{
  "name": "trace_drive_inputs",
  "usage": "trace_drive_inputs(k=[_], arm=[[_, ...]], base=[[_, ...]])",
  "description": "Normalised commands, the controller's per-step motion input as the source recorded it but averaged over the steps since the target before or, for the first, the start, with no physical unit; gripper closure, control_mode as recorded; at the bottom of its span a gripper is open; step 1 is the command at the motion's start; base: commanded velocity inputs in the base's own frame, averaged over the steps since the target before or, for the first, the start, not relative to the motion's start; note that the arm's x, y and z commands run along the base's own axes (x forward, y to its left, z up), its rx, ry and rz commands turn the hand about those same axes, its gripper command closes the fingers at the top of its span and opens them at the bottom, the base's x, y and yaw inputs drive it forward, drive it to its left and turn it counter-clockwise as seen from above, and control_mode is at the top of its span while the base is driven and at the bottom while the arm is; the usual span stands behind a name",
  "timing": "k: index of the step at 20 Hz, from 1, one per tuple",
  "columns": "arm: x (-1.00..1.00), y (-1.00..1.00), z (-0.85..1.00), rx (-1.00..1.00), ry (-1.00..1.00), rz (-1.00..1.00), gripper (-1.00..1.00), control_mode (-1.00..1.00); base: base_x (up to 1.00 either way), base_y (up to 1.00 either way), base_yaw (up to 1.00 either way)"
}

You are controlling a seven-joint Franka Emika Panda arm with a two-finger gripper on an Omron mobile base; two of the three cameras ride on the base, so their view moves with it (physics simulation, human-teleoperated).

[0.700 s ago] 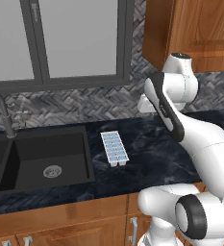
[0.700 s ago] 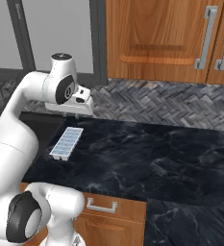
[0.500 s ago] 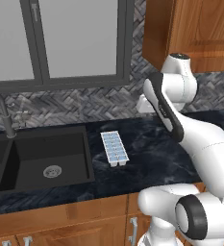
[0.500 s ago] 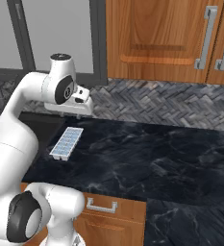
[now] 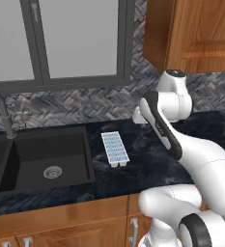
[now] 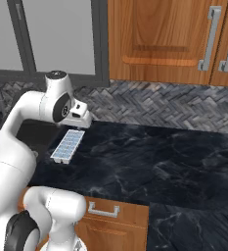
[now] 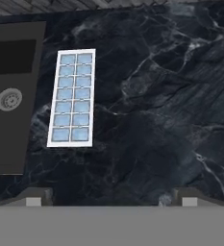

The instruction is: The ice cube tray has been filled with water. Take the tray and place it in the freezer to make ice. Close the freezer door after placing the tray.

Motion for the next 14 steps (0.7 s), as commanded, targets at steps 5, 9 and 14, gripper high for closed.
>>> trace_drive_inputs(k=[5,9,14], arm=[[0.05,0.27,-0.60,0.00,-0.01,-0.07,-1.00,-1.00],[0.21,0.12,-0.51,0.00,0.00,-0.06,-1.00,-1.00],[0.29,0.02,-0.23,0.00,0.00,-0.08,-1.00,-1.00]], base=[[0.00,0.00,0.00],[0.00,0.00,0.00],[0.00,0.00,0.00]])
